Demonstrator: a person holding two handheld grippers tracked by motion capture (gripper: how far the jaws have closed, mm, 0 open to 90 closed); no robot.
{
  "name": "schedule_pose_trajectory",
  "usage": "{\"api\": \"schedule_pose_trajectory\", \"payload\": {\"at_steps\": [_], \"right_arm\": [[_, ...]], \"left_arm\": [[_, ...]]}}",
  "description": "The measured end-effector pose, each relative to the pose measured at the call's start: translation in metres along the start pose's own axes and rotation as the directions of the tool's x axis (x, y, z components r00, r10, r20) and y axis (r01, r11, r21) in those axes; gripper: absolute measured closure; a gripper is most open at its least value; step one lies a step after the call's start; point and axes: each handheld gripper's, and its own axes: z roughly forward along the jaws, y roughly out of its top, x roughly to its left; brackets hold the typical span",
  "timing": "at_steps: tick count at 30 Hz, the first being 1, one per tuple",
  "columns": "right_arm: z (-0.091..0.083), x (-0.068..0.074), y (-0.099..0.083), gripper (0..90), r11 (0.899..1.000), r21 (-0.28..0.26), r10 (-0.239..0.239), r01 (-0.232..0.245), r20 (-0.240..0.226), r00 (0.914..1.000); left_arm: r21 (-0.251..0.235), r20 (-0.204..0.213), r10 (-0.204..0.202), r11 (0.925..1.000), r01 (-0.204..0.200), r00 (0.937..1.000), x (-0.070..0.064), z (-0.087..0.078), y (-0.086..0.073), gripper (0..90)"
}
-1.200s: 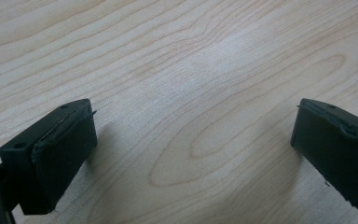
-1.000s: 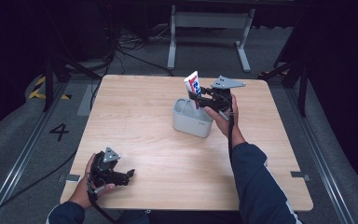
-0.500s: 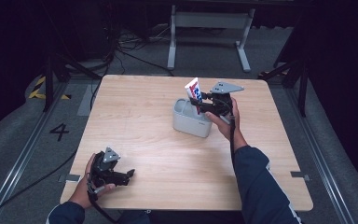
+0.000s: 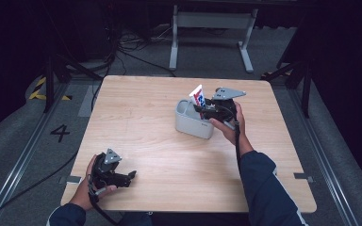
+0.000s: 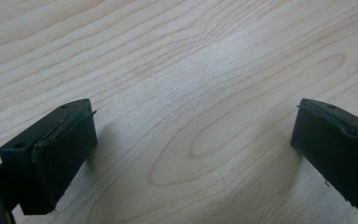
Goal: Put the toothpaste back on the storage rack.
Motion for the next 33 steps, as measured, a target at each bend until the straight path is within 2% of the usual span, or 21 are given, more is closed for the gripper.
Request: {"api": "schedule_pose_trajectory", "payload": {"at_steps": [5, 6, 22, 33], "right_arm": [[-0.001, 0.003, -0.003, 58.4, 1.000, 0.013, -0.008, 0.008, -0.001, 1.0000], [-0.001, 0.003, -0.003, 58.3, 1.000, 0.018, -0.010, 0.011, -0.004, 0.9999], [-0.006, 0.008, -0.010, 57.8, 0.997, 0.066, -0.045, 0.045, -0.012, 0.9989], [-0.009, 0.008, -0.011, 57.1, 0.996, 0.071, -0.047, 0.048, -0.010, 0.9988]], "left_arm": [[0.009, 0.010, -0.001, 1.0000, 0.001, 0.9999, 0.000, -0.001, 0.000, 0.7], [-0.005, 0.004, -0.004, 1.0000, 0.004, 1.0000, 0.000, 0.000, -0.001, 0.7], [-0.001, 0.004, -0.003, 1.0000, 0.003, 1.0000, 0.000, 0.000, -0.001, 0.7], [-0.002, 0.004, -0.004, 1.0000, 0.004, 1.0000, 0.000, 0.000, -0.001, 0.7]]}}
